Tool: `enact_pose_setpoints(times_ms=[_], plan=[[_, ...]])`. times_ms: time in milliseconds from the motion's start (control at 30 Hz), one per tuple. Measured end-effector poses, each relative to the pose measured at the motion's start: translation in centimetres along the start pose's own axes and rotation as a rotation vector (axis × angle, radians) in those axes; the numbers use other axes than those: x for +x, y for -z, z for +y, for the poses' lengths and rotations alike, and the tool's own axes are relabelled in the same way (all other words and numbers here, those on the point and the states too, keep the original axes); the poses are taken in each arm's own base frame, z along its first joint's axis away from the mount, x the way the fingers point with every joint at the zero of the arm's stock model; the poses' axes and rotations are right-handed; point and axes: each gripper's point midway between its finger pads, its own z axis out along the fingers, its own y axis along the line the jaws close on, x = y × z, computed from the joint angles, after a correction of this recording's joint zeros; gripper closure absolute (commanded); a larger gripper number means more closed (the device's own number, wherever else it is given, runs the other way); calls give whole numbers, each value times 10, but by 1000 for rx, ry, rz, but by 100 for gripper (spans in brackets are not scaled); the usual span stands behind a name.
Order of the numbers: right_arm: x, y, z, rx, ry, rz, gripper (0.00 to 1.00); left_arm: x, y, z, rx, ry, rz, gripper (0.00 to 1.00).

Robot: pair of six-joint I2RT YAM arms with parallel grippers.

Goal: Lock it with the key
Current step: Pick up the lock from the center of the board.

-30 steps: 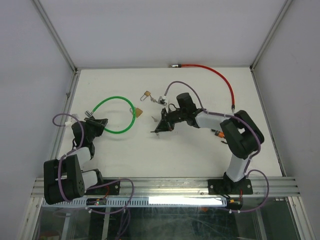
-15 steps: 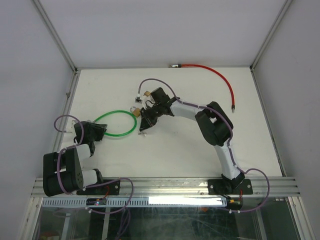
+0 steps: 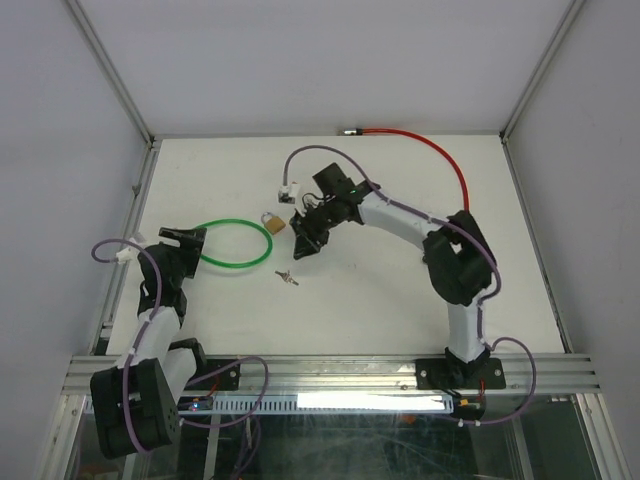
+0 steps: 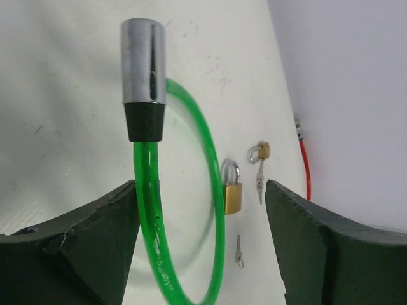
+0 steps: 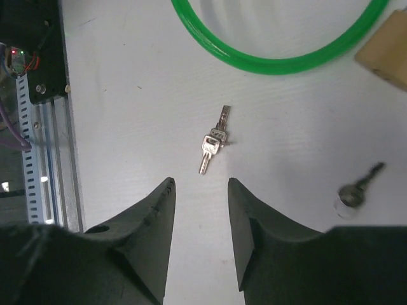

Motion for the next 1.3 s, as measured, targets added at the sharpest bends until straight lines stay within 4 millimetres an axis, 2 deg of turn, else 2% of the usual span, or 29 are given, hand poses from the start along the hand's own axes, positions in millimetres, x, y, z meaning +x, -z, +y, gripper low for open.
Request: enact_pose_setpoints(times_ms=[100, 233, 333, 400, 467, 533, 667, 833, 1033, 1300], plan=[[-17, 54, 12, 46, 102, -84, 59, -4, 9, -14, 62, -11, -22, 19], [-30, 134, 31, 136, 262, -227, 49, 2, 17, -22, 127, -26, -1, 17], [-21, 190, 40, 229, 343, -332, 40, 7, 19, -24, 146, -31, 27, 16], [-8, 222, 40, 299, 368, -398, 36, 9, 20, -26, 159, -34, 37, 14], [8, 243, 36, 366, 367, -447, 36, 10, 22, -24, 153, -32, 37, 12], [22, 255, 33, 402, 351, -474, 36, 11, 22, -18, 124, -22, 38, 9], [36, 265, 24, 422, 310, -498, 36, 14, 22, 10, -11, 17, 40, 2], [48, 286, 11, 480, 271, -522, 35, 20, 26, 40, -157, 66, 46, 1], [65, 291, 1, 524, 250, -492, 35, 21, 31, 48, -224, 95, 49, 1], [97, 289, -20, 610, 172, -380, 35, 13, 36, 32, -182, 80, 36, 1]])
